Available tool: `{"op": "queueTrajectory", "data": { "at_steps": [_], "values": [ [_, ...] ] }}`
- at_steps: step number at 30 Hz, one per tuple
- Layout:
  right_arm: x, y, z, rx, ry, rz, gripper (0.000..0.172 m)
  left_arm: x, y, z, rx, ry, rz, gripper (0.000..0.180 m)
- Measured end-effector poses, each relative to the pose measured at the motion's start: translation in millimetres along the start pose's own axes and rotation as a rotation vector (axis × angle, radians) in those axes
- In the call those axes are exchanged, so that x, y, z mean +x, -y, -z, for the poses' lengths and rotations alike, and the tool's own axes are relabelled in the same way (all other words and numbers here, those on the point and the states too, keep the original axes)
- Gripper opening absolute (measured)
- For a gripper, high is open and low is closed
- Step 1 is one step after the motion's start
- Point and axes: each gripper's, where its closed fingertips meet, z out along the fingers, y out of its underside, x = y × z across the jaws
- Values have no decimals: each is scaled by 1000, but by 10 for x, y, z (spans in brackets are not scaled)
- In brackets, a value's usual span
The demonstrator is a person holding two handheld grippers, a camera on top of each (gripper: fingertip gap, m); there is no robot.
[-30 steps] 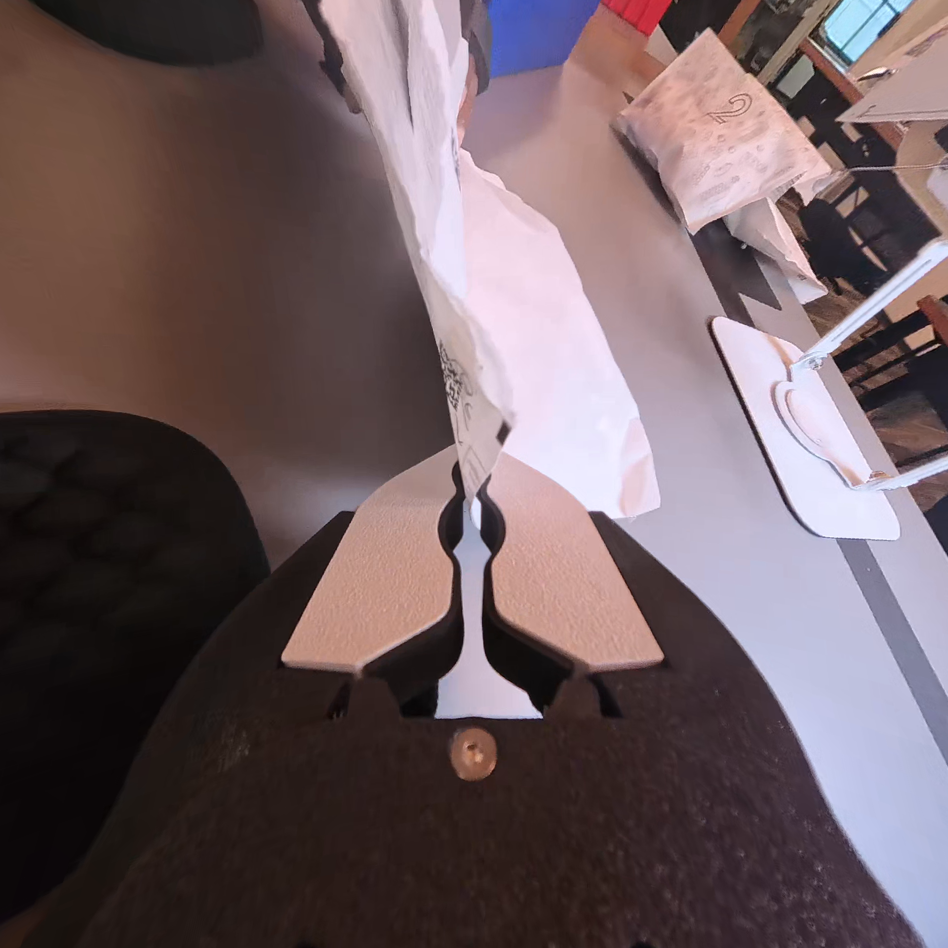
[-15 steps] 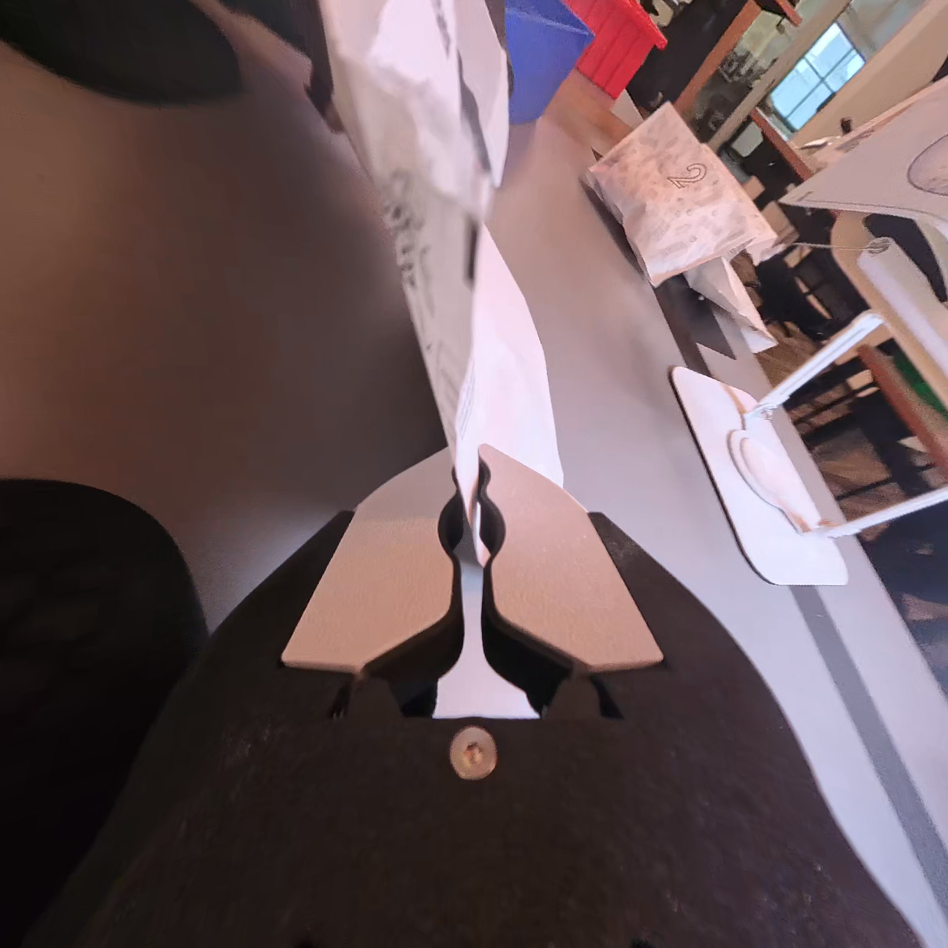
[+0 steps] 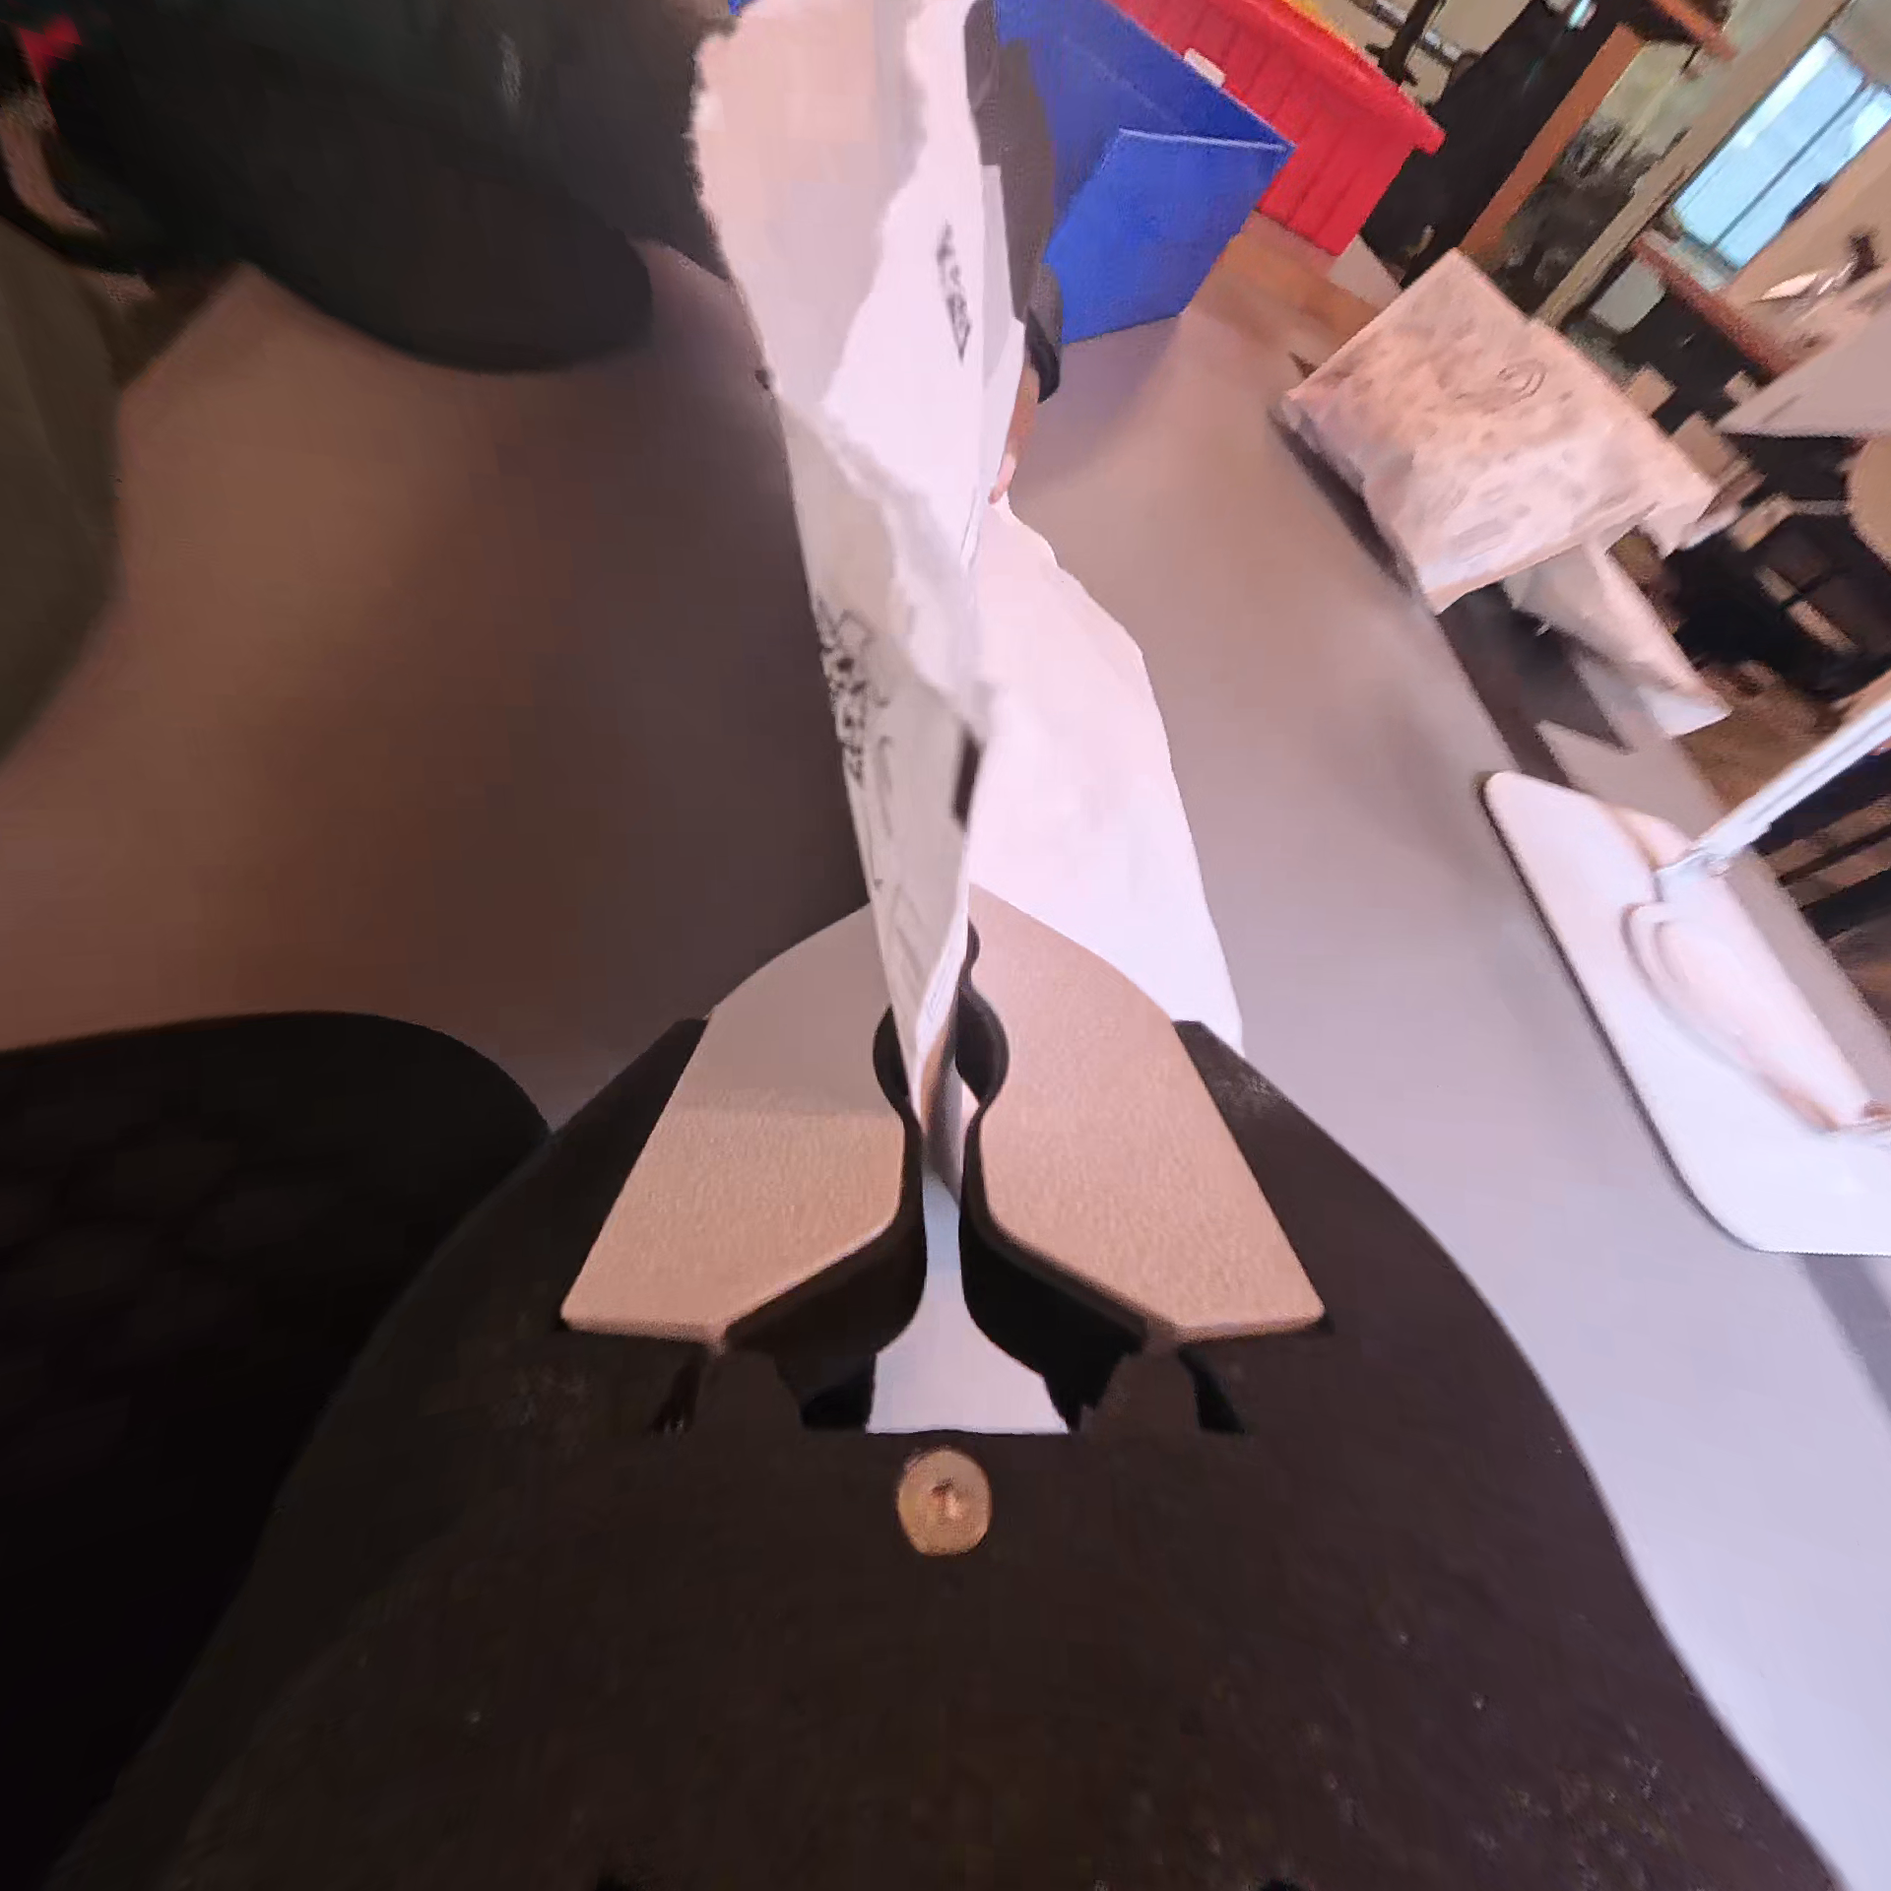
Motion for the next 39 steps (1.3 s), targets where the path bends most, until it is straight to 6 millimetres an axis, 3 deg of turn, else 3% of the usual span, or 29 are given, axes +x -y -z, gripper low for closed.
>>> {"op": "queueTrajectory", "data": {
  "at_steps": [1,5,6,7,8,11,14,18,21,25,29,35,37,39],
  "values": [
    [1,-3,0,-2,11,-34,0,-18,9,3,-2,5,15,0],
    [35,-20,25,-26,5,-114,0,-137,143,95,31,54,94,27],
    [32,-31,24,-29,1,-123,0,-124,225,126,67,47,109,21],
    [26,-40,18,-31,1,-131,0,-98,300,159,97,47,90,2],
    [20,-52,15,-38,1,-138,0,-79,293,155,80,49,71,0],
    [13,-77,20,-60,-23,-107,3,-68,242,136,57,-6,205,0],
    [-1,103,96,16,-48,-69,20,-85,205,133,33,-26,278,0],
    [-56,250,202,54,-71,-24,1,-44,203,115,19,-67,357,0],
    [-138,194,184,42,-7,-172,0,23,178,116,-4,-118,385,0],
    [-176,78,178,-18,41,-365,0,32,260,192,12,-38,325,17],
    [-239,25,169,-54,113,-509,0,31,368,294,49,15,358,1],
    [-282,14,153,-30,157,-566,1,60,137,226,-32,-85,808,2],
    [-253,68,191,-4,141,-552,22,81,55,199,-75,-102,854,2],
    [-248,80,227,-14,129,-531,7,86,60,186,-75,-127,894,2]
  ]
}}
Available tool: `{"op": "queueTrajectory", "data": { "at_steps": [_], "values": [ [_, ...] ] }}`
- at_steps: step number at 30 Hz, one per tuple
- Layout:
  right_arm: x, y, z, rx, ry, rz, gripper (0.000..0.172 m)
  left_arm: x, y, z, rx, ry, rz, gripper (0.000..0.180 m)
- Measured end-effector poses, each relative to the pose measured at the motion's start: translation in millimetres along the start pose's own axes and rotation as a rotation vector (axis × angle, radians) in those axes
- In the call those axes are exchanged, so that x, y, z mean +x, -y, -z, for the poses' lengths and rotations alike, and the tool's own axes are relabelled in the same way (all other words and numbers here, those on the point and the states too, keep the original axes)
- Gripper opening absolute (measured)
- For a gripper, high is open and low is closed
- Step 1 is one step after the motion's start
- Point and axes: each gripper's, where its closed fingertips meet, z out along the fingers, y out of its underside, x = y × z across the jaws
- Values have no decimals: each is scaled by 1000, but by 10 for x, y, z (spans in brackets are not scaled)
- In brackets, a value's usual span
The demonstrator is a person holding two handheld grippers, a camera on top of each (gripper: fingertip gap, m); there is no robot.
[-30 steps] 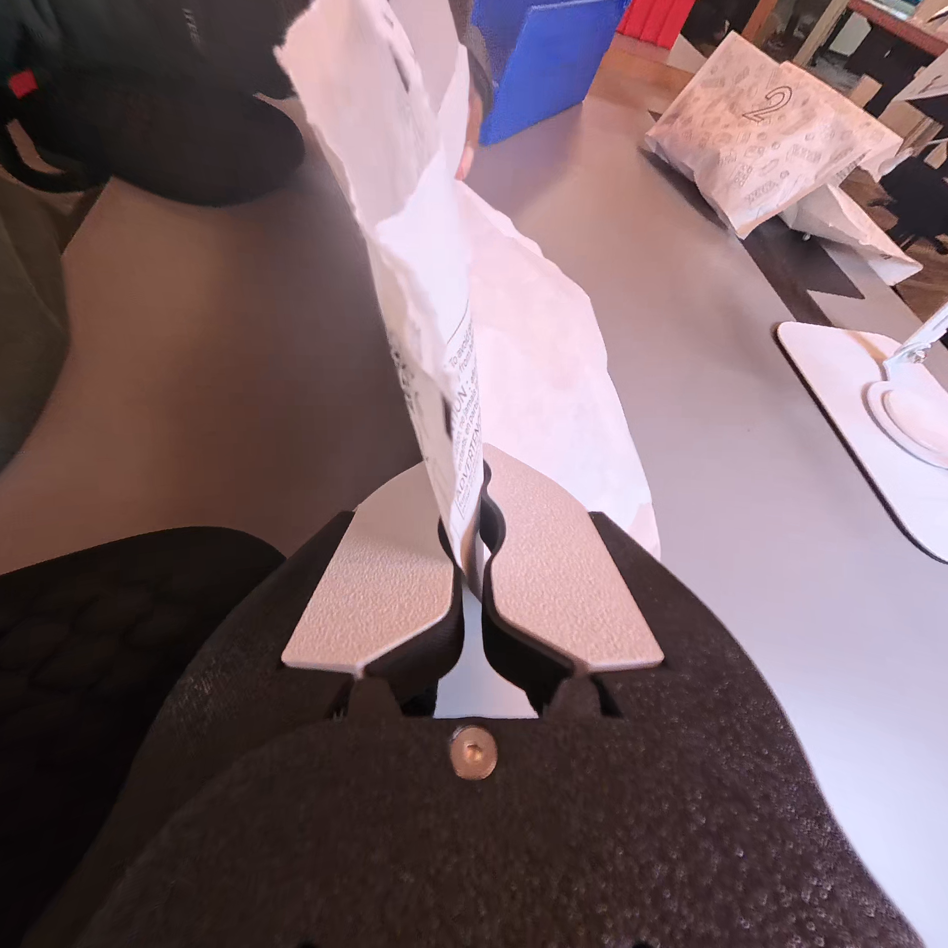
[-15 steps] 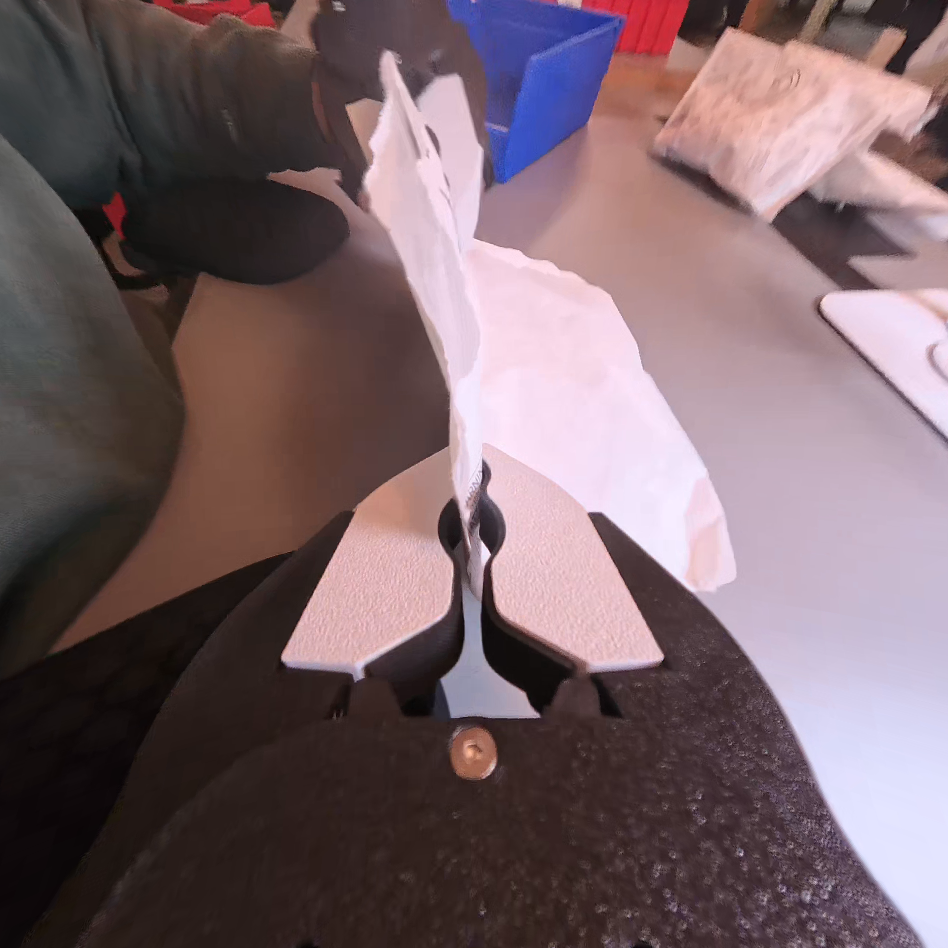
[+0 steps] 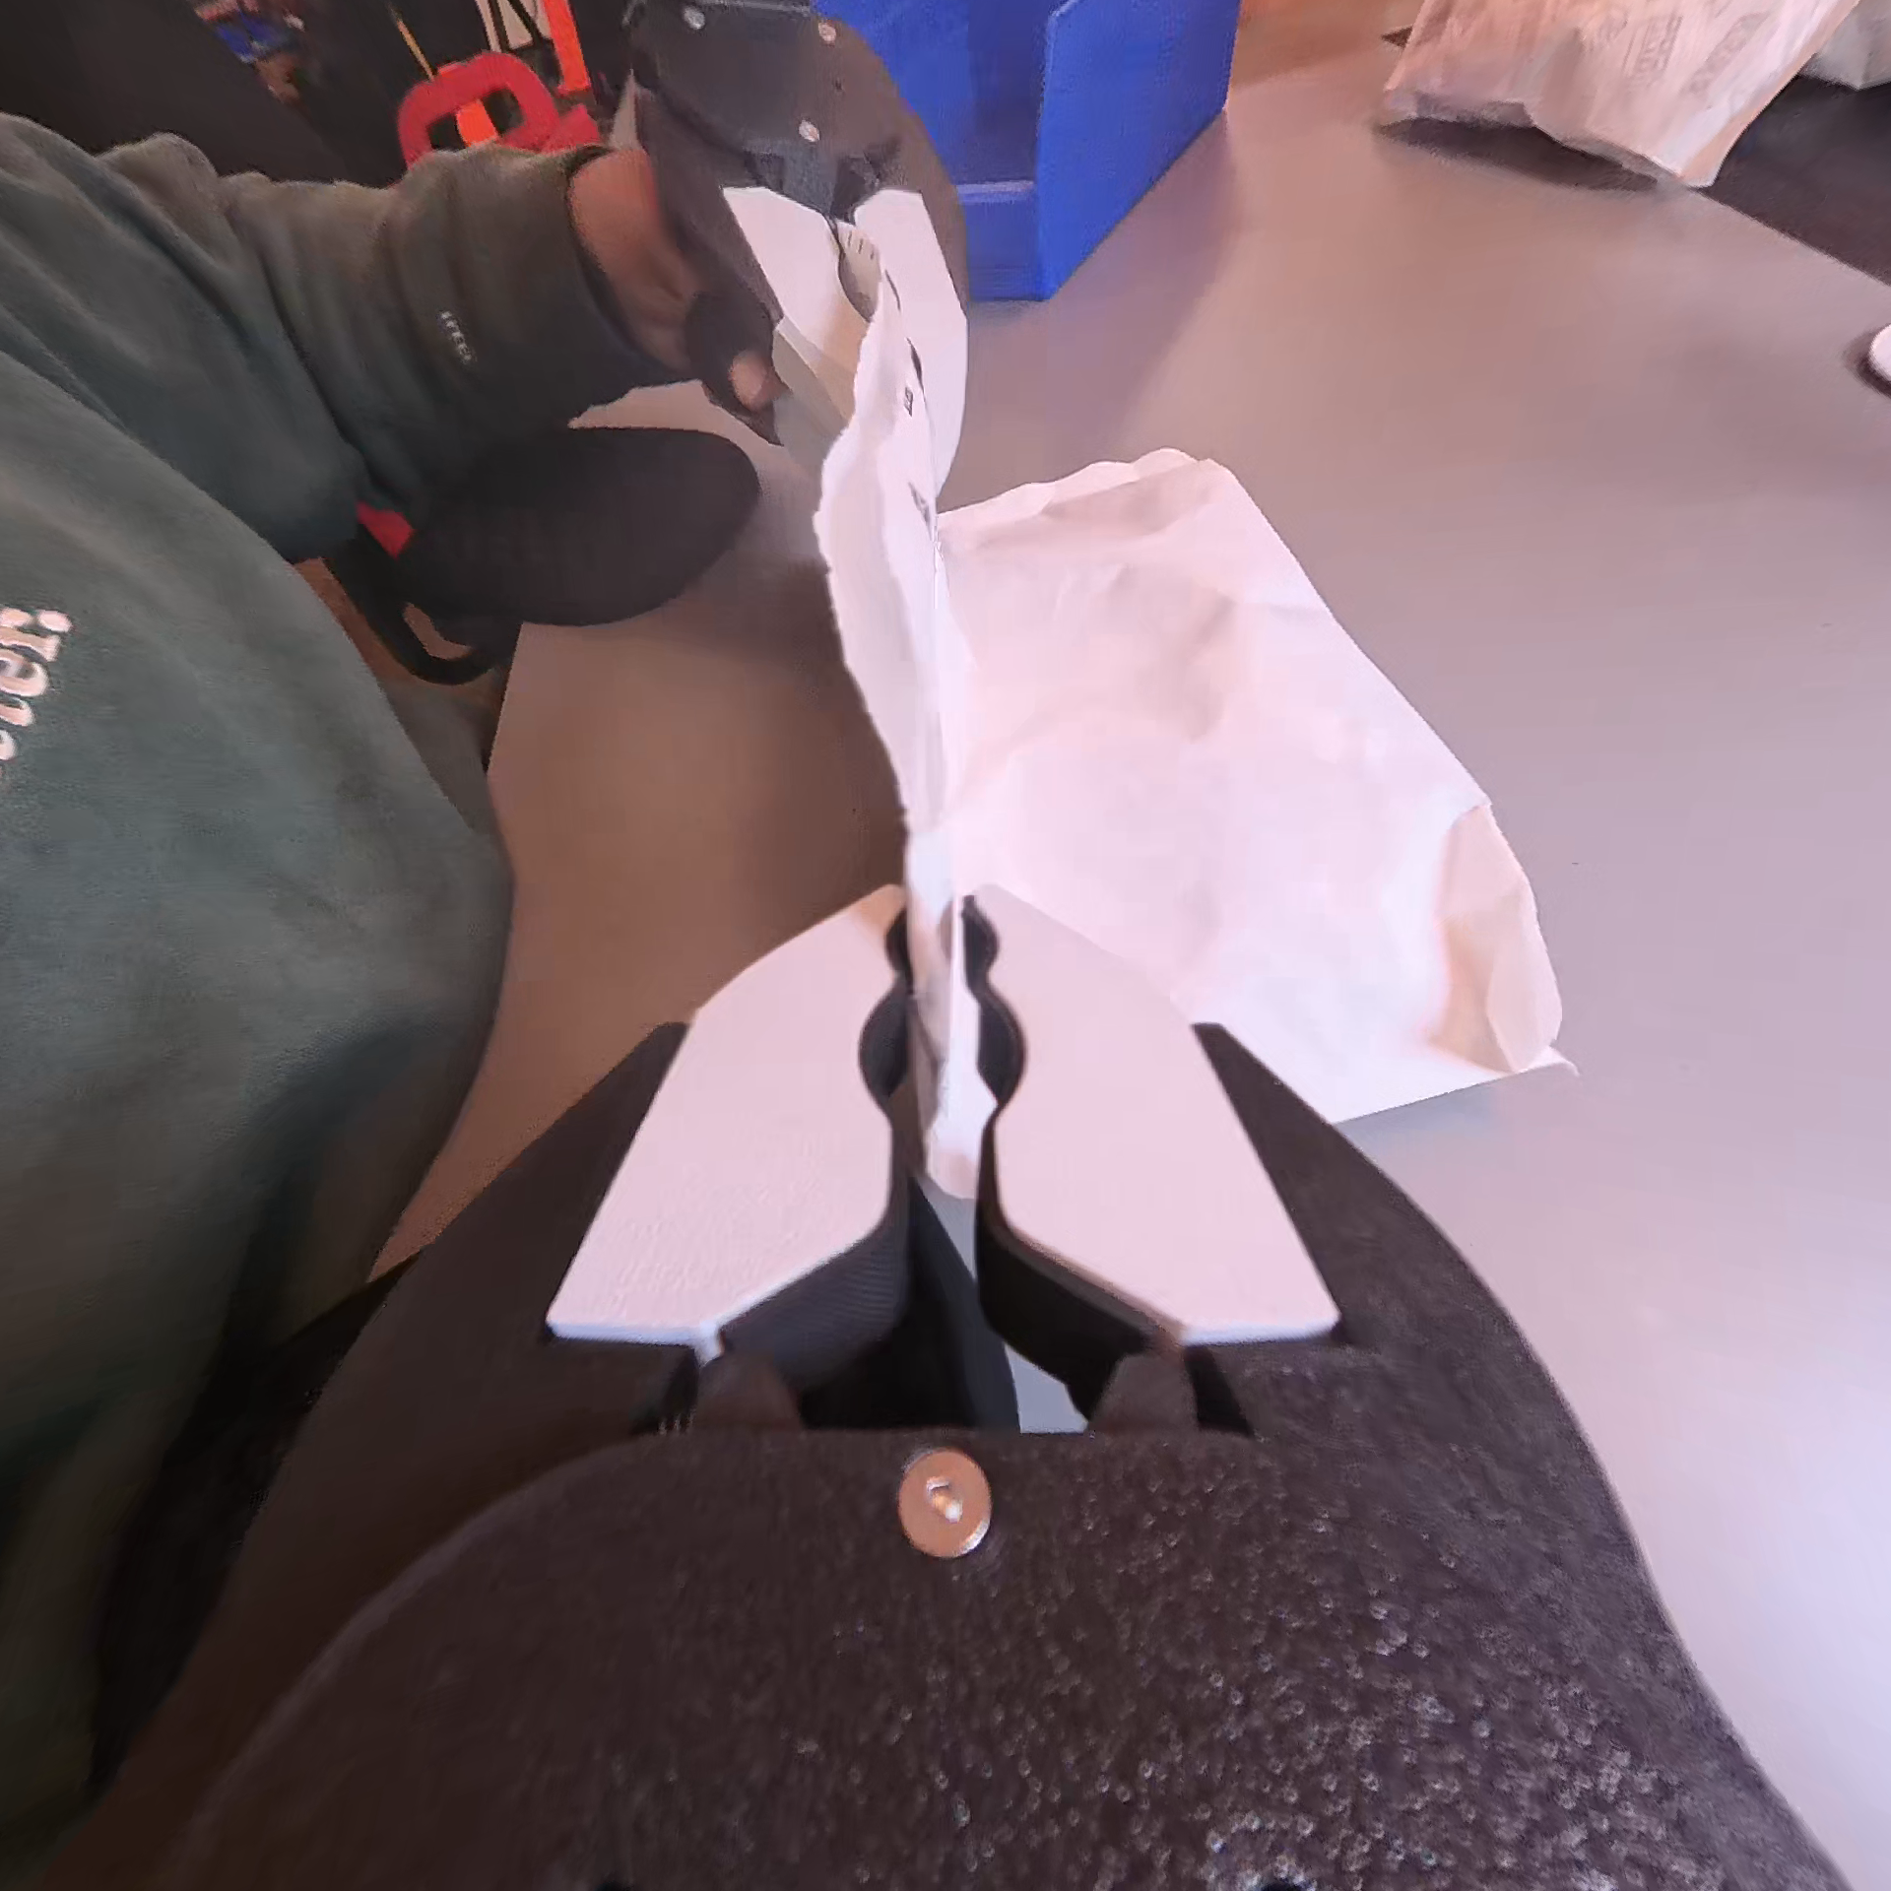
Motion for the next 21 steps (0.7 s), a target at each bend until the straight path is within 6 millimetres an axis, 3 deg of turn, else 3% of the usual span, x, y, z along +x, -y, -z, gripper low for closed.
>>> {"op": "queueTrajectory", "data": {
  "at_steps": [4,8,10,12,15,21],
  "values": [
    [-11,-40,4,-17,1,-26,0,38,-18,-5,-27,-18,-68,1],
    [12,-43,30,-5,-14,-22,0,141,15,117,-8,56,-318,3],
    [-6,-43,42,-4,-44,74,0,272,-71,136,-29,69,-506,1],
    [-56,-152,8,-68,-82,248,0,366,-328,61,-111,64,-649,1],
    [-211,-485,-123,-219,-34,339,0,353,-769,-100,-283,75,-655,3],
    [-242,-476,-125,-261,42,144,0,338,-716,-62,-292,-24,-208,2]
  ]
}}
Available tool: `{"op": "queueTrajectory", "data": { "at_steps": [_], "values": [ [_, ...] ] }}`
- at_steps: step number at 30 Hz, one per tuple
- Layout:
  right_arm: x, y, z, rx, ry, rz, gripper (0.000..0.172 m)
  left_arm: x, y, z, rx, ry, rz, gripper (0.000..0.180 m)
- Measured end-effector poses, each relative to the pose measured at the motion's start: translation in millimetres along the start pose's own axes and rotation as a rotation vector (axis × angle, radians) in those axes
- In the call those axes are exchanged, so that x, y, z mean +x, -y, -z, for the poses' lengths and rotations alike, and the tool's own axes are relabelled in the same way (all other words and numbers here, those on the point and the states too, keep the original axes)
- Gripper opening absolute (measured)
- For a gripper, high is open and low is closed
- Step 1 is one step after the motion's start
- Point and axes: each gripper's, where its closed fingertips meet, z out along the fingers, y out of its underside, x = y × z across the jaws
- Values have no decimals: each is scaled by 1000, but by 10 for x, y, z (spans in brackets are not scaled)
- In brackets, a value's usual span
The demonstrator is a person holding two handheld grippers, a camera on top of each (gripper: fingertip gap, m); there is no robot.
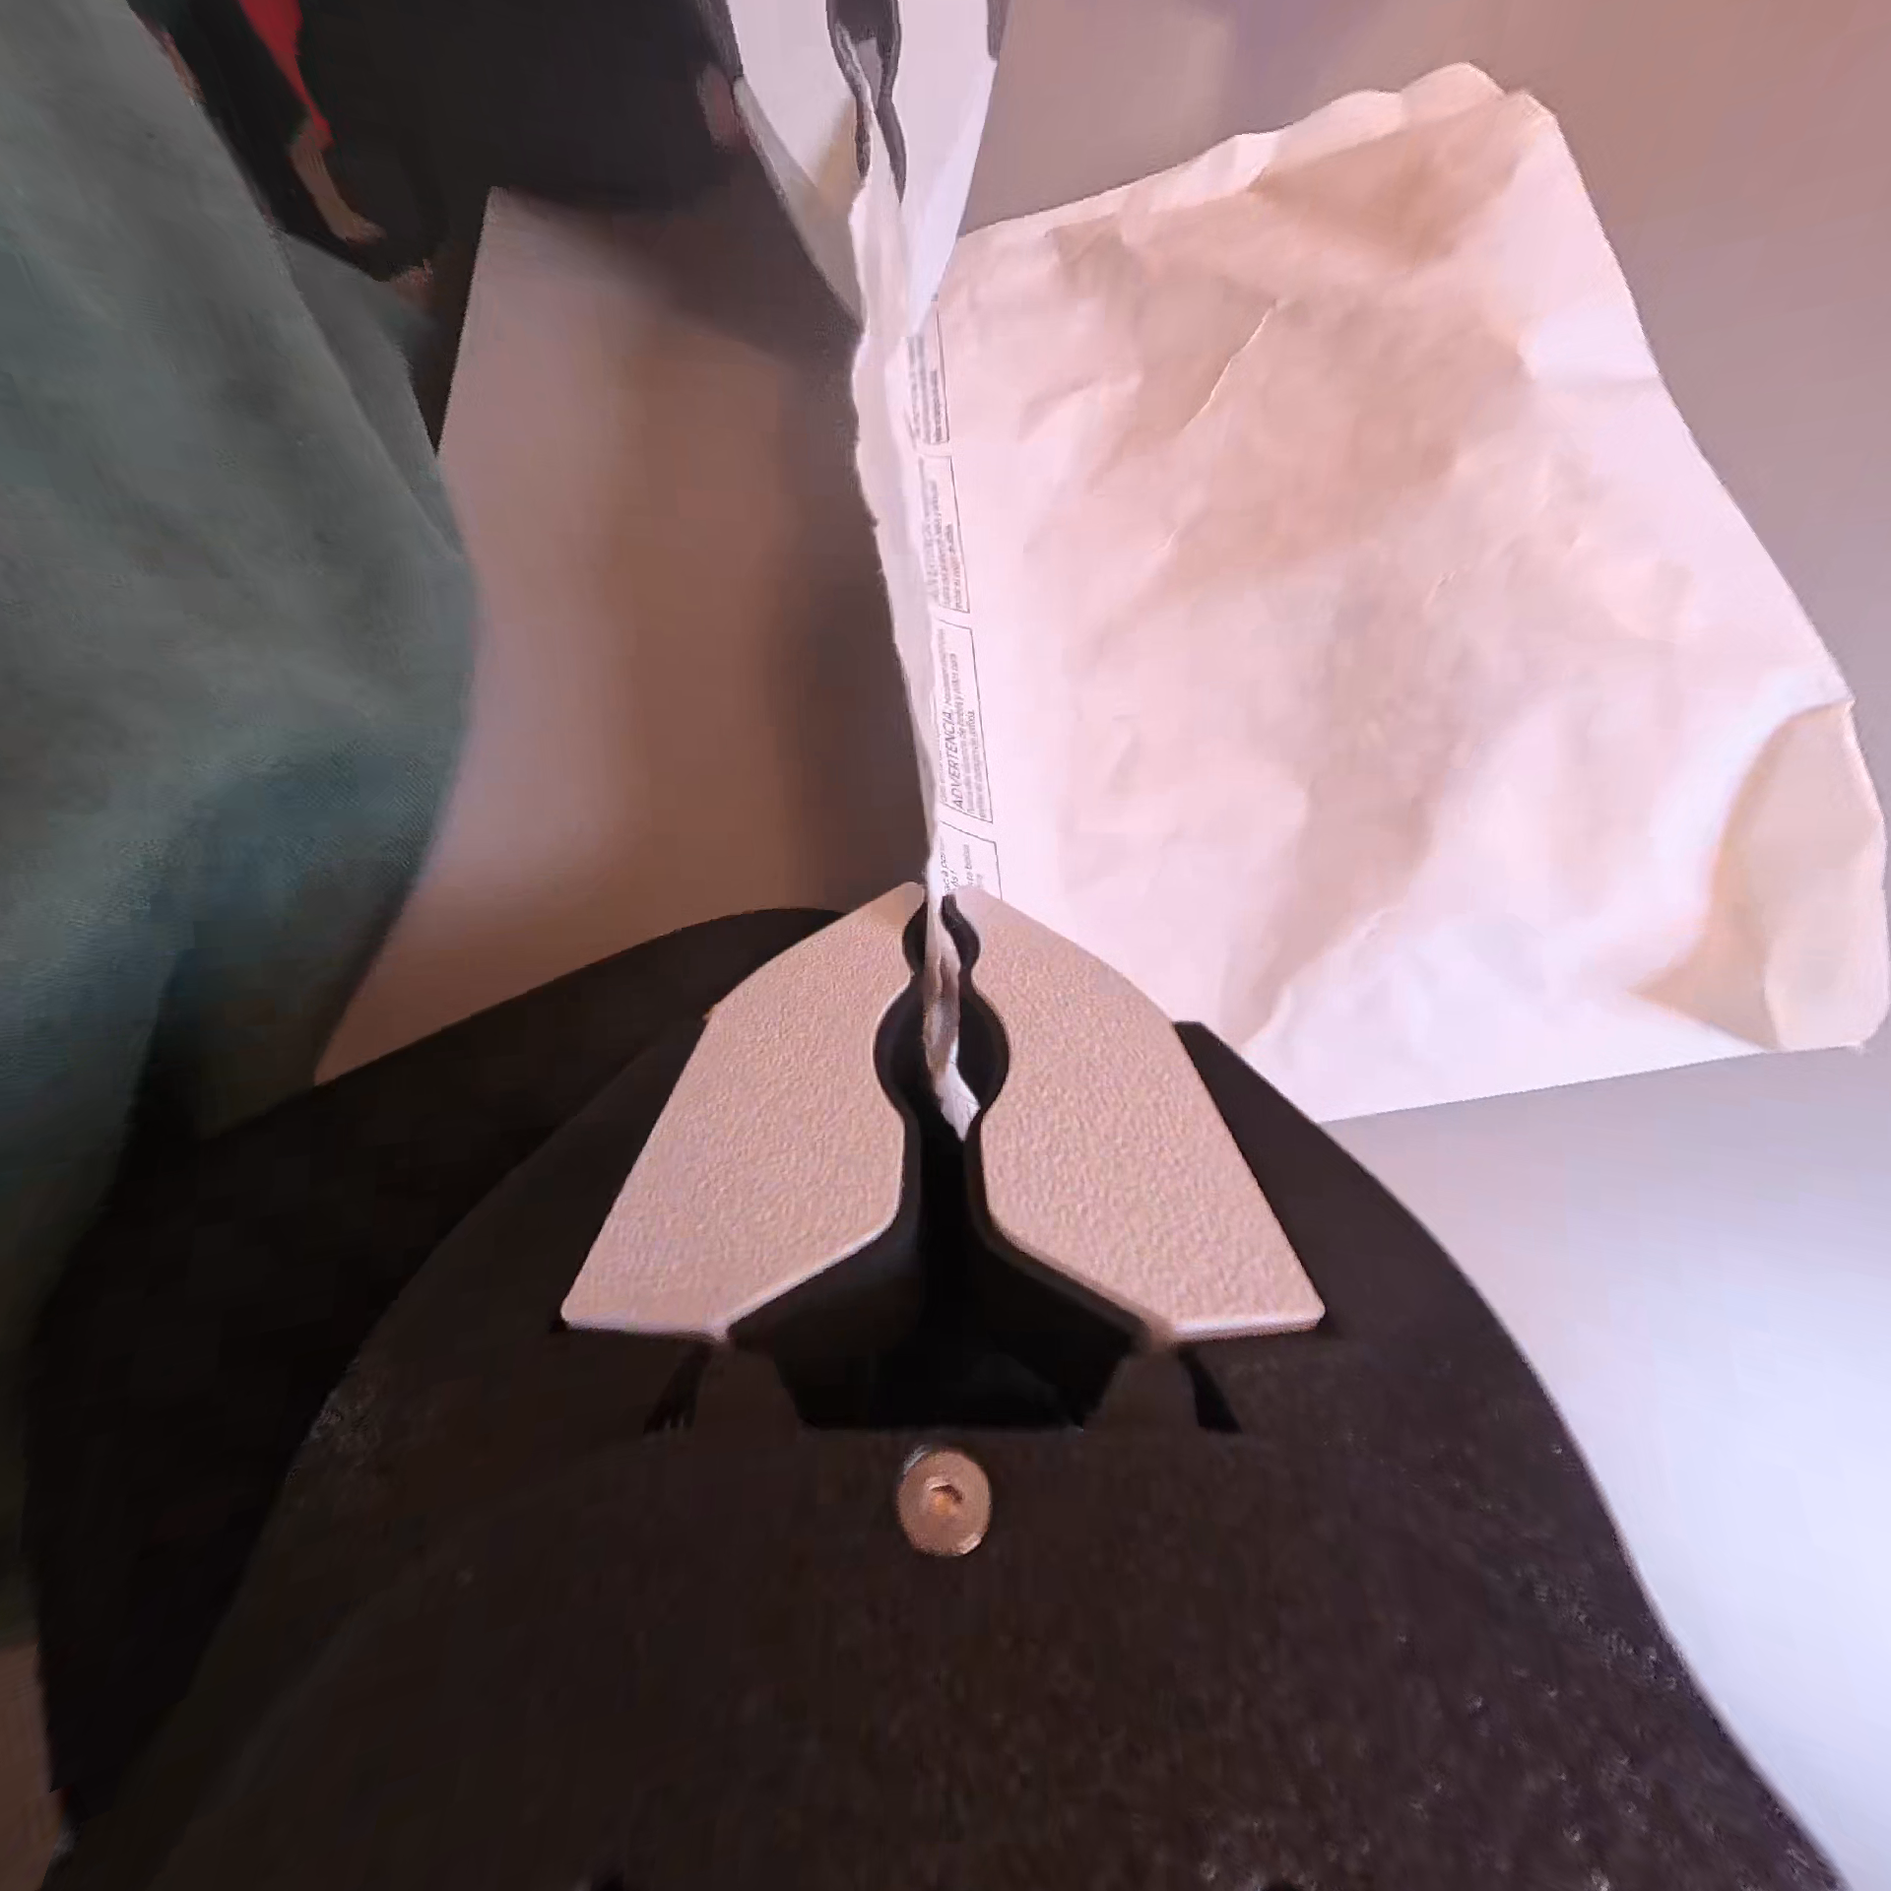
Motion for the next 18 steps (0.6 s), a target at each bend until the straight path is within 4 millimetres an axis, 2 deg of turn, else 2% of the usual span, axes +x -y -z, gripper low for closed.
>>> {"op": "queueTrajectory", "data": {
  "at_steps": [4,7,10,14,18],
  "values": [
    [70,54,0,10,166,-337,1,-164,31,59,12,-125,301,1],
    [145,46,-2,7,287,-536,1,-301,29,57,-14,-99,327,1],
    [294,-80,-43,-76,231,-564,0,-389,17,64,-49,-58,301,1],
    [336,-147,-54,-128,229,-609,0,-393,-25,80,-80,-71,311,1],
    [335,-227,-47,-219,209,-584,1,-389,-72,148,-84,-108,343,1]
  ]
}}
